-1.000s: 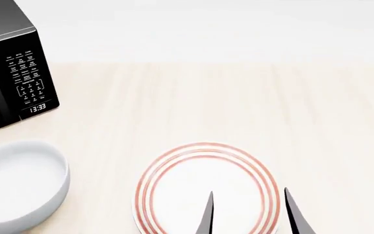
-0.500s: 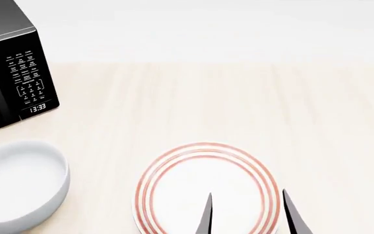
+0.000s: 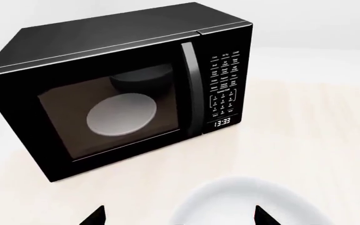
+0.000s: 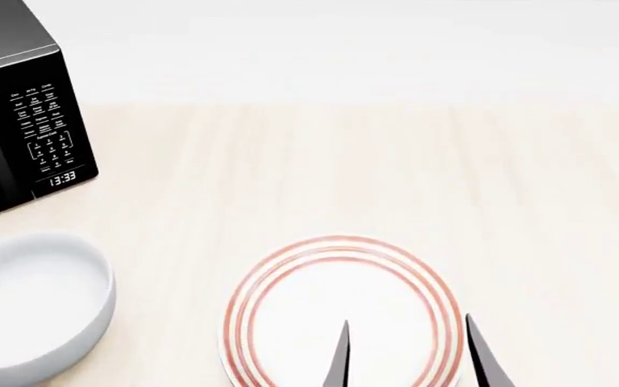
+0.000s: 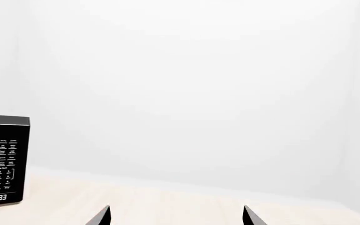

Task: Pick up the white bowl and put it on the plate.

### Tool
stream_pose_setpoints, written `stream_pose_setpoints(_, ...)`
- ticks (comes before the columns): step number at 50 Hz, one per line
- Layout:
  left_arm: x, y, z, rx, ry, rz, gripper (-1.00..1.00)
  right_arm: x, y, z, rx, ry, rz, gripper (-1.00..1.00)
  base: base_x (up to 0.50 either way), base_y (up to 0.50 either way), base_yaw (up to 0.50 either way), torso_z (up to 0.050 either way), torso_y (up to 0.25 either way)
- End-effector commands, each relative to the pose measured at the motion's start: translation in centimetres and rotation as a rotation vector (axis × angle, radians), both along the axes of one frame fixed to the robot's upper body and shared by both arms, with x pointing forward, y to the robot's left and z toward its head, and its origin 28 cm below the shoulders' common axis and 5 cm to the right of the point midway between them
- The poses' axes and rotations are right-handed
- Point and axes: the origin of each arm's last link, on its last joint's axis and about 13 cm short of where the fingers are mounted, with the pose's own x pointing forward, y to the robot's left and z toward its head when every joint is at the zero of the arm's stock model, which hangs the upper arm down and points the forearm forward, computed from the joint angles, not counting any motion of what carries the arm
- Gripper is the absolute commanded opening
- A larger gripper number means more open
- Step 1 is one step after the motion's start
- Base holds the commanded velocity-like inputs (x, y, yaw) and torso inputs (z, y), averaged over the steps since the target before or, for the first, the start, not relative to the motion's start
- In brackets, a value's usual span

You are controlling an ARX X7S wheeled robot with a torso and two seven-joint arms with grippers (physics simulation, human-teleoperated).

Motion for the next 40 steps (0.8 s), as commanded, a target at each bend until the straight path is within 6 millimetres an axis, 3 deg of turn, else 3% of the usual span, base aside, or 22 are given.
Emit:
stream_pose_setpoints(1,0.4,-0.2,-0.9,-0.043,-0.003,-0.007,1.0,0.3,-0.2,0.0,-0.005,-0.009,0.0,1.0,0.0,0.0,0.0,0.0,0.0)
stream_pose_setpoints(40,2.2,0.1,-4.2,-0.058,0.033,0.021,1.0,0.4,-0.1,-0.1,-0.008,-0.007,0.003,1.0,0.0,0.0,0.0,0.0,0.0)
